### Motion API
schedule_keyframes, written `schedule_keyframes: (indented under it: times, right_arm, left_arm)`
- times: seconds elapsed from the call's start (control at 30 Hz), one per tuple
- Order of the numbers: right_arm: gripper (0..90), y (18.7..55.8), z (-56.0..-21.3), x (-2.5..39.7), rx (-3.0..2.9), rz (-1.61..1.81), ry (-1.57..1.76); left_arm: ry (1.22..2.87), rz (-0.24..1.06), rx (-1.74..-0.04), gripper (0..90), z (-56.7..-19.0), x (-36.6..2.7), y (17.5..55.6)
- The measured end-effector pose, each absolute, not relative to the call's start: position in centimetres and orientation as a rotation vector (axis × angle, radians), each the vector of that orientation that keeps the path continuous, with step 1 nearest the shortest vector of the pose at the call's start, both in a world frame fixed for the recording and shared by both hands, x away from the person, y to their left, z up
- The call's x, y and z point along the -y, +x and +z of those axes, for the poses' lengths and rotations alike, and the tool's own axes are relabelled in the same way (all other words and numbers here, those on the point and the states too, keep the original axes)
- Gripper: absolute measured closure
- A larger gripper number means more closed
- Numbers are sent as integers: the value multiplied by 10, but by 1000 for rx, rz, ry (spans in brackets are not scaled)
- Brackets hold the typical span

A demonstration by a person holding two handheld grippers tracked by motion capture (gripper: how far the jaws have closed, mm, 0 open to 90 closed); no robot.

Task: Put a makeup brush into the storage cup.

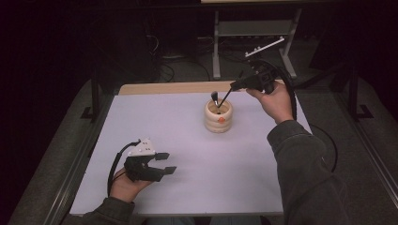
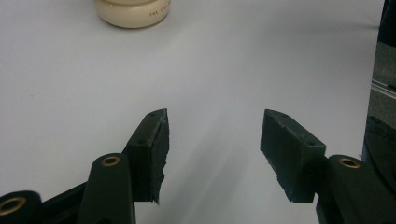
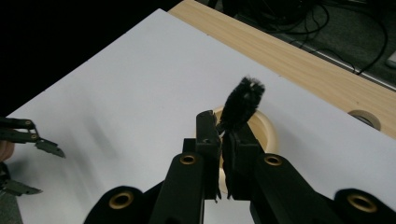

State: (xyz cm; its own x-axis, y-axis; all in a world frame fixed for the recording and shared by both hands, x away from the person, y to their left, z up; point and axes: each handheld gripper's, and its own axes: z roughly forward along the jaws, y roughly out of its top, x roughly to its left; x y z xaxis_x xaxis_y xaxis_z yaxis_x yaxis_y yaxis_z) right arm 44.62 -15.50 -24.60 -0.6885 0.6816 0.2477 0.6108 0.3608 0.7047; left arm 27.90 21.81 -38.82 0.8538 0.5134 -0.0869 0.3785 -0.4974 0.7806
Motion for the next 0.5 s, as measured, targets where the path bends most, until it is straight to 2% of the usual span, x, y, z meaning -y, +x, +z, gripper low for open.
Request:
schedule_keyframes:
  times: [0.5]
  right_arm:
    - [844,461,-259,156,-2470,1183,1272]
  left_arm:
    - [2129,209,-634,407,-385,-222,279]
